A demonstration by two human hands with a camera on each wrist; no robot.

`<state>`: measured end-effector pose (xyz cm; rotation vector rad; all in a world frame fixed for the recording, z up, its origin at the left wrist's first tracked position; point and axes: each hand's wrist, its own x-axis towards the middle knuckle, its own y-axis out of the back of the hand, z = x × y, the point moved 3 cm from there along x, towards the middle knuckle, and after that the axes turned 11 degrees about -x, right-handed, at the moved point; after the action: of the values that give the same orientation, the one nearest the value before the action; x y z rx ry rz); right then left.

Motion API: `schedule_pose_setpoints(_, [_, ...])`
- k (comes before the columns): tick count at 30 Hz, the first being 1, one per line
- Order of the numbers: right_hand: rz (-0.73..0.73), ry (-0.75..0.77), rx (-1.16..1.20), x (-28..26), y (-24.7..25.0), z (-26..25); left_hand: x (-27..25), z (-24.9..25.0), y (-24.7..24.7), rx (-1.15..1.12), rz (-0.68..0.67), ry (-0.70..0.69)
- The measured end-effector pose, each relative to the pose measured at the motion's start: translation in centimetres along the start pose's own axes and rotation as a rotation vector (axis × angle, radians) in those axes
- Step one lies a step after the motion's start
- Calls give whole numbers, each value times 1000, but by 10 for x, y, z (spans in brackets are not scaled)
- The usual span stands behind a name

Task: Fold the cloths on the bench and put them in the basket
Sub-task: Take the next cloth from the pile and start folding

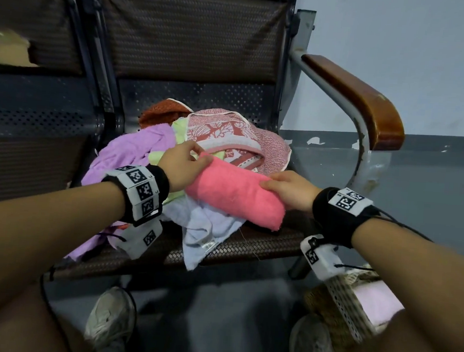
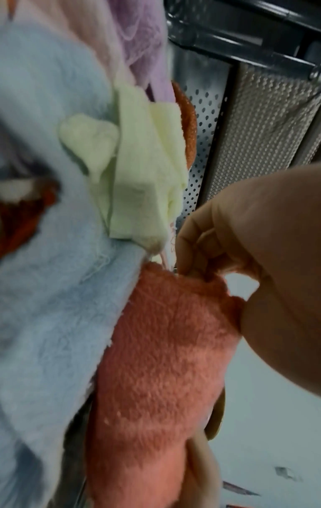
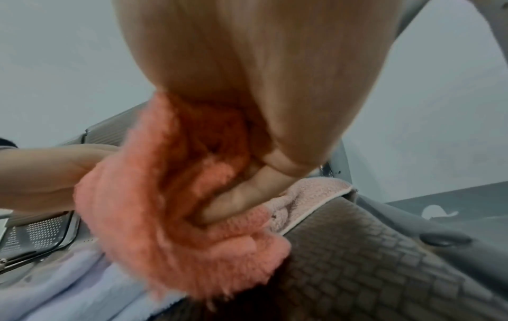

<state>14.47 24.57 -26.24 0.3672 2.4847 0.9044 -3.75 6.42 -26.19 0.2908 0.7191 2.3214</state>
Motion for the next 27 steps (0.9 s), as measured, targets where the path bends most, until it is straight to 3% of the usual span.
schedule_pose_setpoints(3, [15,-25,-203,6,-4,6,-1,-3,1,118,-14,161])
schedule_pose_setpoints(7, [22,-41,-276,10,-3,5,-13,-6,-5,35,-263,485])
schedule_pose_setpoints(10, [24,-68,-306,11,-4,3,-15,-5,-12,-81,-406,566])
schedule_pose_setpoints(15, [26,-82,-392,3,-1,3,-5,14,-17,-242,-222,485])
schedule_pose_setpoints(20, [-86,-110,-458,-17,19,3,-7,50,-41,-421,-212,271])
schedule_pose_setpoints(23, [-110,8,-133,-33,31,-3,-11,80,-50,-549,-213,182])
schedule_pose_setpoints(27, [3,98,236,-59,57,-9,-14,128,-64,-693,-197,25])
